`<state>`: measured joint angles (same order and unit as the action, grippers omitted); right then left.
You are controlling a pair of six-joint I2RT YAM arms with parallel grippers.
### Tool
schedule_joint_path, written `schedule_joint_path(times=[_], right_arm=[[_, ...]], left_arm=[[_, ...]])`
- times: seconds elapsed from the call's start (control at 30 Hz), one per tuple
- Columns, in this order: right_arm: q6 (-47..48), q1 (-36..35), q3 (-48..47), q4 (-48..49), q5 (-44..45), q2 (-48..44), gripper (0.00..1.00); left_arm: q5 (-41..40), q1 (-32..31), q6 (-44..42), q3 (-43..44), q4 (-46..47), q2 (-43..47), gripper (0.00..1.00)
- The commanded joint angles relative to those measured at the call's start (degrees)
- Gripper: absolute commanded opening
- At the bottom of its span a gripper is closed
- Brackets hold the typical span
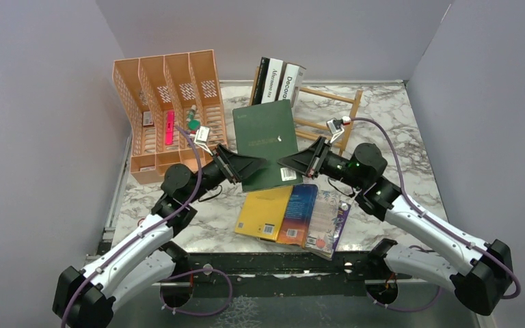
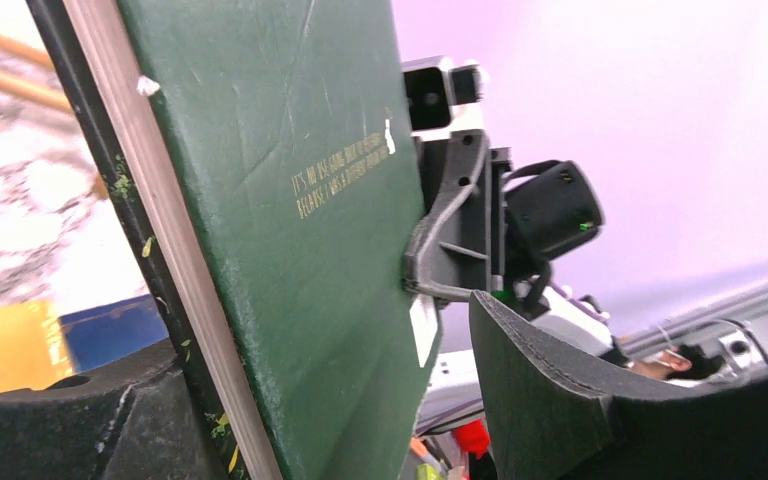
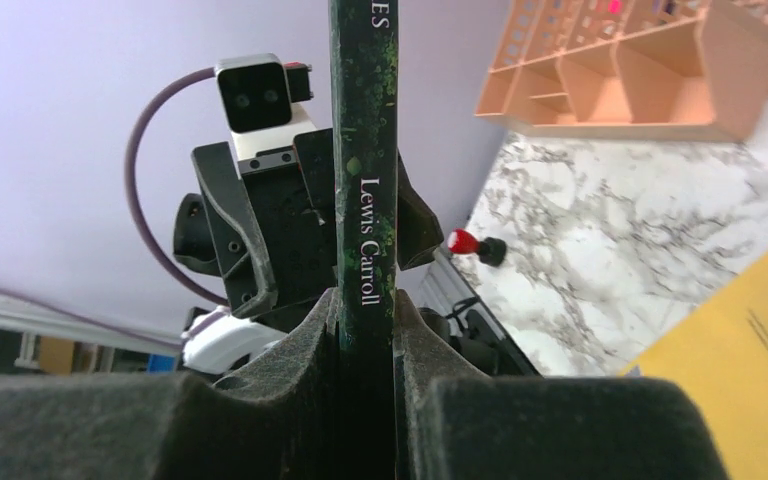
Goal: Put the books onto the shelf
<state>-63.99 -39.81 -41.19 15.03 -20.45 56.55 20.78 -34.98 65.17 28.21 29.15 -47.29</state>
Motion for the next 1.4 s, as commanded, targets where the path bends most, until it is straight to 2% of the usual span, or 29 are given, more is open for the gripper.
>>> schedule_joint_path(times=[0.0,0.1,0.27,0.3,0.4,0.43,0.47,0.5,0.63,0.67,0.73,0.87,1.0,1.03,1.1,1.13,1.17,1.23,1.3,1.37], right_arm=[[-0.8,-0.3,-1.8,9.2,-0.7,-2.0,0.01],[-0.5,-0.3,-2.8,10.5,-1.5,-2.8,0.01],[7.3,-0.2,-10.0,3.6,-2.4,-0.4,0.01],[8.6,-0.3,-11.0,3.1,-3.3,0.2,0.01],[12.1,-0.2,-12.4,1.8,-4.4,0.7,0.01],[13.2,-0.2,-12.0,2.1,-4.3,0.1,0.01],[14.0,-0.2,-11.4,2.8,-4.2,-0.4,0.01],[14.7,-0.2,-11.0,3.0,-4.1,-0.7,0.04],[19.2,-0.2,-12.5,0.4,-4.5,-1.0,0.48],[20.9,-0.2,-13.5,-0.5,-5.0,-0.8,0.53],[24.6,-0.2,-15.7,-2.4,-7.1,-0.1,0.54],[28.6,-0.2,-18.1,-2.7,-14.4,2.0,0.51],[29.6,-0.2,-17.0,0.0,-21.7,3.1,0.37],[30.2,-0.2,-16.8,0.2,-22.6,3.3,0.29],[31.6,-0.1,-17.0,-0.3,-22.9,3.3,0.08],[32.4,-0.1,-17.4,-1.9,-21.9,3.0,0.02],[33.3,-0.1,-17.7,-3.1,-20.4,2.7,0.01],[35.1,0.0,-18.0,-5.5,-16.1,1.3,0.01],[36.7,0.1,-18.7,-8.8,-9.5,-0.3,0.01],[38.2,0.0,-19.9,-12.4,-1.5,-1.7,0.01]], left_arm=[[4.9,-0.4,2.0,3.5,5.6,2.6,0.72],[5.5,-0.4,1.3,5.0,6.0,1.7,0.69],[5.8,-0.3,0.6,5.9,7.0,0.7,0.47],[5.4,-0.2,1.0,5.4,7.0,1.0,0.40],[3.4,-0.1,1.1,3.1,7.3,3.2,0.06],[2.7,0.0,0.8,2.4,7.2,4.2,0.00],[2.0,0.1,0.8,1.8,7.2,4.7,0.00],[1.7,0.2,0.6,1.4,7.2,5.5,0.00],[5.3,0.5,-0.8,2.4,7.3,5.2,0.00],[6.9,0.5,-1.2,2.8,7.3,4.9,0.00],[10.5,0.5,-1.8,3.6,7.3,4.4,0.00],[15.7,0.6,-3.7,5.0,7.2,4.5,0.00],[20.0,0.6,-7.0,5.7,6.5,4.8,0.00],[20.9,0.7,-7.6,5.7,6.3,4.5,0.00],[21.3,0.8,-8.9,5.7,4.2,4.3,0.00],[20.8,0.9,-10.6,5.9,1.7,4.3,0.09],[19.5,1.2,-12.4,6.7,-1.9,4.6,0.27],[12.8,1.3,-19.1,9.1,-12.3,5.5,0.53],[5.3,1.3,-25.3,12.0,-23.6,6.1,0.71],[-3.3,1.4,-30.0,15.0,-33.9,7.0,0.82]])
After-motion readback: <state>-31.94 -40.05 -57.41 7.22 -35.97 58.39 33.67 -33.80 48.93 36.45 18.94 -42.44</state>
